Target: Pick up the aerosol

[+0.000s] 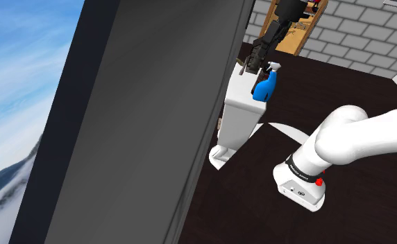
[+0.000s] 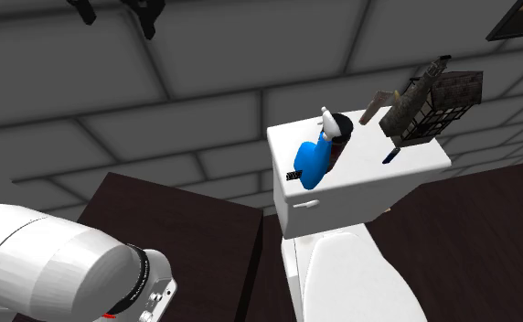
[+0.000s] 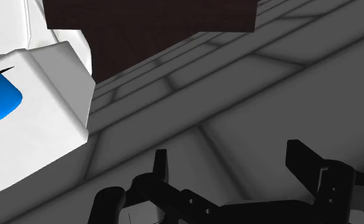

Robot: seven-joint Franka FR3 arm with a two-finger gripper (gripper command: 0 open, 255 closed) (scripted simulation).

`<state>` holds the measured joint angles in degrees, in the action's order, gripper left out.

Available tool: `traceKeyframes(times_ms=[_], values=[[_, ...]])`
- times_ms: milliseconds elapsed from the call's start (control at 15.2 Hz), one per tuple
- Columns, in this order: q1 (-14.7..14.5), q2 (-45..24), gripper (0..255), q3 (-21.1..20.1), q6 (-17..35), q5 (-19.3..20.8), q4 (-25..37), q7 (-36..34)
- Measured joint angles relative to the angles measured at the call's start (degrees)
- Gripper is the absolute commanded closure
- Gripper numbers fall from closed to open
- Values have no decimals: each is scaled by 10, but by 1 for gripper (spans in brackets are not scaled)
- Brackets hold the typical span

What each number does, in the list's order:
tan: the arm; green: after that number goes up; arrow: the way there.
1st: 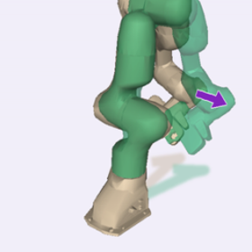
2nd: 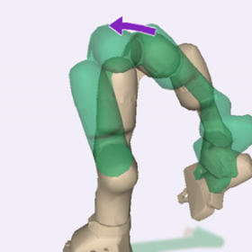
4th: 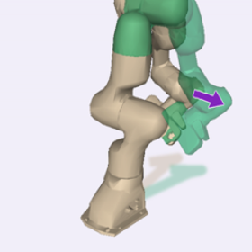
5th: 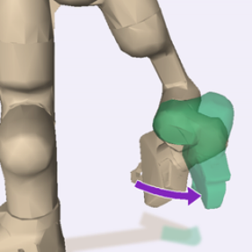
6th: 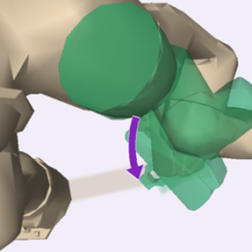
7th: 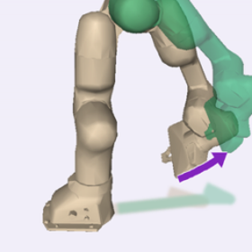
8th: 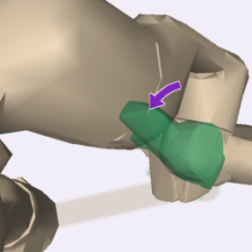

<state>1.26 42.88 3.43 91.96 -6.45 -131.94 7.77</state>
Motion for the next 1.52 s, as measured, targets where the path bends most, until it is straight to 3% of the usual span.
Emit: traceKeyframes(times_ms=[198, 660, 1056, 1518], values=[[4, -9, 0, 13, 12, 7, -6, 16], [25, -65, 0, 89, 57, 48, -11, 109], [39, -141, 0, 157, 107, 70, 4, 195], [44, -265, 0, 235, 148, 61, 68, 301]])
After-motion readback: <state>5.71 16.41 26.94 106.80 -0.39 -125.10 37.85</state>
